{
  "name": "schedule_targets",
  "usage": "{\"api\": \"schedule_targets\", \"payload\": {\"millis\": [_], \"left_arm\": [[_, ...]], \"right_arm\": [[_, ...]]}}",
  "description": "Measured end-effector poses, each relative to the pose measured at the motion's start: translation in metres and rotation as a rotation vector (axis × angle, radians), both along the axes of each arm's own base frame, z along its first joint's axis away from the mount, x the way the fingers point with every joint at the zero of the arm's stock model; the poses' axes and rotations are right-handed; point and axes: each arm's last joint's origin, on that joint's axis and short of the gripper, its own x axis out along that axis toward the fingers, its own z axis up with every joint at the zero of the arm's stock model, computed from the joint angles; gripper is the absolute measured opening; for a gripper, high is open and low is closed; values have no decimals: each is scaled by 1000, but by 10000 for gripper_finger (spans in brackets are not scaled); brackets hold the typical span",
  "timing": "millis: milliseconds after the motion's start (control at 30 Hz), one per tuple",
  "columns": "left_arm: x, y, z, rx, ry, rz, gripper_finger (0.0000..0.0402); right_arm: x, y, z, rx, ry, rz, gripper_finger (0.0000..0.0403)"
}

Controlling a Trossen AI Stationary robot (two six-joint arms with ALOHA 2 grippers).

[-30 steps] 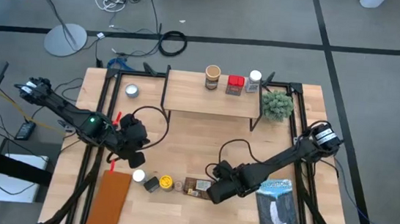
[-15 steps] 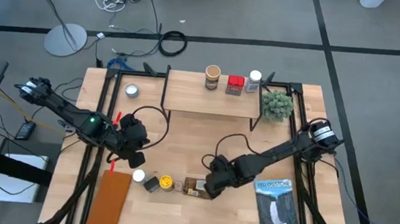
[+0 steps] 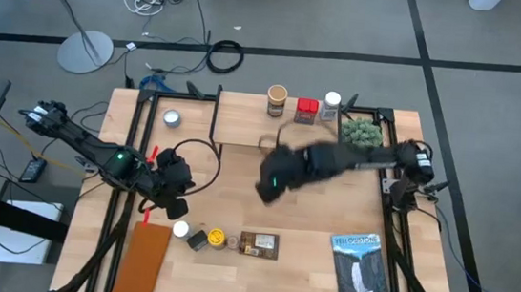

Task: Shelf spices
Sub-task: Put the green seasoning bottle on the shelf

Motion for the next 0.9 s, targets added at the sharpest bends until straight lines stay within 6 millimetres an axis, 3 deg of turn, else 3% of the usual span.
{"api": "schedule_targets", "payload": {"millis": [133,267,433,633,800,900], "left_arm": [[0,0,0,0,1,-1,6],[0,0,0,15,6,-21,6],[0,0,0,26,11,-36,6],[0,0,0,27,10,-36,6],[0,0,0,27,10,-36,6],[0,0,0,26,9,-36,6]], "right_arm": [[2,-50,17,-15,-59,-99,197],[-1,-99,23,-27,-93,-216,197],[-2,-139,27,-25,-170,-282,197],[-4,-154,28,-24,-200,-297,197],[-1,-148,28,-16,-204,-288,197],[10,-145,17,2,-188,-268,197]]}}
